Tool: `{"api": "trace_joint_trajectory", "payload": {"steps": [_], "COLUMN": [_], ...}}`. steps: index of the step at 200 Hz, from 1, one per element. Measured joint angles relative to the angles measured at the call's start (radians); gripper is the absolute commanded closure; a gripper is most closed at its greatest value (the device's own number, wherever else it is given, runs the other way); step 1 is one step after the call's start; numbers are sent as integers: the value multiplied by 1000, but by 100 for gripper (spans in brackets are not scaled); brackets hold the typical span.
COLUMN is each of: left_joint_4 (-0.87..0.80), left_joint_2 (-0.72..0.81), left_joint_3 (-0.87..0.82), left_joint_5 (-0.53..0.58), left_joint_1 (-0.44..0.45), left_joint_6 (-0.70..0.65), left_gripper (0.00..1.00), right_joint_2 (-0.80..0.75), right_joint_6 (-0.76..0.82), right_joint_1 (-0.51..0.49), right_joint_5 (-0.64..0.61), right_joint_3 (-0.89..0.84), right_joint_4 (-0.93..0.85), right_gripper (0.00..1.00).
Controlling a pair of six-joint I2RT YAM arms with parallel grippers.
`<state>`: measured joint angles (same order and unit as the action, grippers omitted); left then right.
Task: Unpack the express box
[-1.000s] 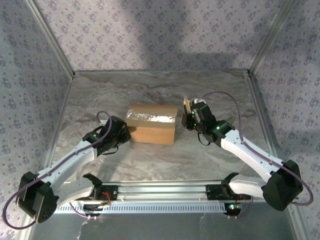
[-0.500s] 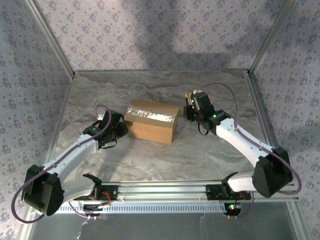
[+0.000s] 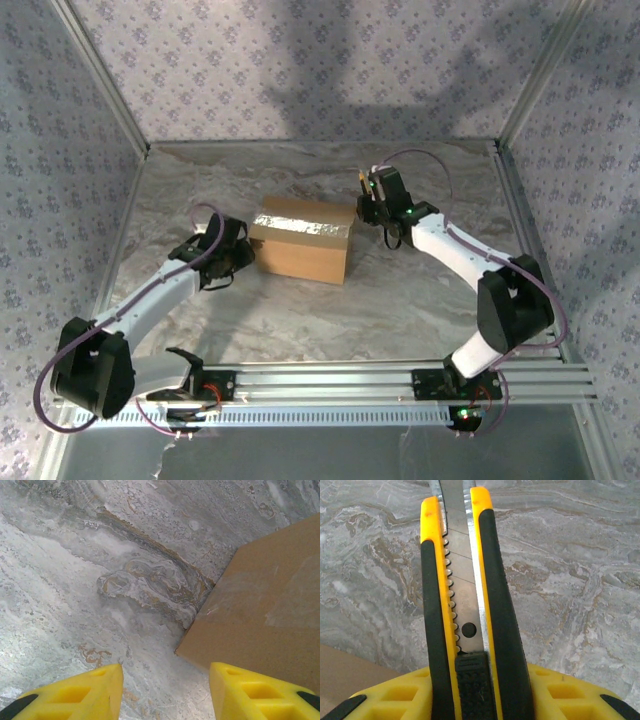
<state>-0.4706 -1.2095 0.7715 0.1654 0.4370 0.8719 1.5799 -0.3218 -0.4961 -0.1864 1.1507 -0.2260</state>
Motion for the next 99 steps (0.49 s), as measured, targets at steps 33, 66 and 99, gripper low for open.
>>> {"api": "trace_joint_trajectory", "payload": {"steps": [33,66,99], "left_joint_4": [-1,-5,-4], "left_joint_2": [-14,-30,-30], "left_joint_3": [19,24,24], "left_joint_5": [1,12,15], "left_joint_1": [-18,-45,-77], "left_joint_6": [-5,-12,-21], "left_gripper": [50,50,50], "right_joint_2": [2,-2,-44], "right_joint_6": [2,1,-3], "right_joint_1": [-10,-42,-77], "right_joint_5": [-8,-36,-54], "right_joint_3": [0,-3,-41], "right_joint_4": [4,6,2], "right_gripper": [100,100,100]}}
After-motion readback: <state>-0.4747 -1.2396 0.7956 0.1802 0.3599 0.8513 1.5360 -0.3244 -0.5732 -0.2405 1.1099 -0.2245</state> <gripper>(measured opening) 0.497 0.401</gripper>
